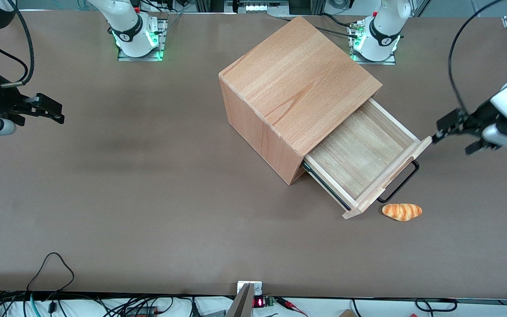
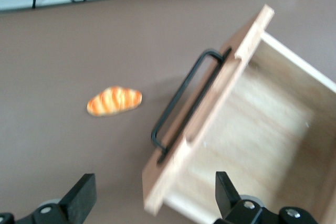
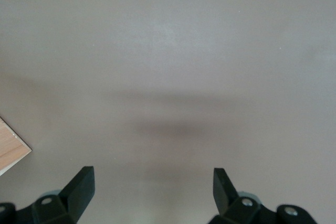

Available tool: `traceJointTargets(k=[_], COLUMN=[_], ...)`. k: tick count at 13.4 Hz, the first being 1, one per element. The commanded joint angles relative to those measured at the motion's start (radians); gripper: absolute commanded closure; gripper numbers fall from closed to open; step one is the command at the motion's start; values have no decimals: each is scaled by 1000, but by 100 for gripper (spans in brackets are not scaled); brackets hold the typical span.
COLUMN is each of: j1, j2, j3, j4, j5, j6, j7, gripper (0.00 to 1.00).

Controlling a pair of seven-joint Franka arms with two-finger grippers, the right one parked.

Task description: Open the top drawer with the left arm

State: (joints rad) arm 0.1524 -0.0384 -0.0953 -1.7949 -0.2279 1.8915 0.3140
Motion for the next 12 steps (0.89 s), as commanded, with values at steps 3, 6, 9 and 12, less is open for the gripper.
traceJointTargets(k=[3, 6, 9, 12], j1=[-33, -51, -50, -40], j2=[-141, -140, -123, -112], j3=[39, 39, 28, 28], j4=[-29, -47, -35, -35], j5=[163, 236, 236, 232], j6=[-167, -177, -192, -189], j7=[-146, -254, -265, -265], gripper=[0, 0, 0, 0])
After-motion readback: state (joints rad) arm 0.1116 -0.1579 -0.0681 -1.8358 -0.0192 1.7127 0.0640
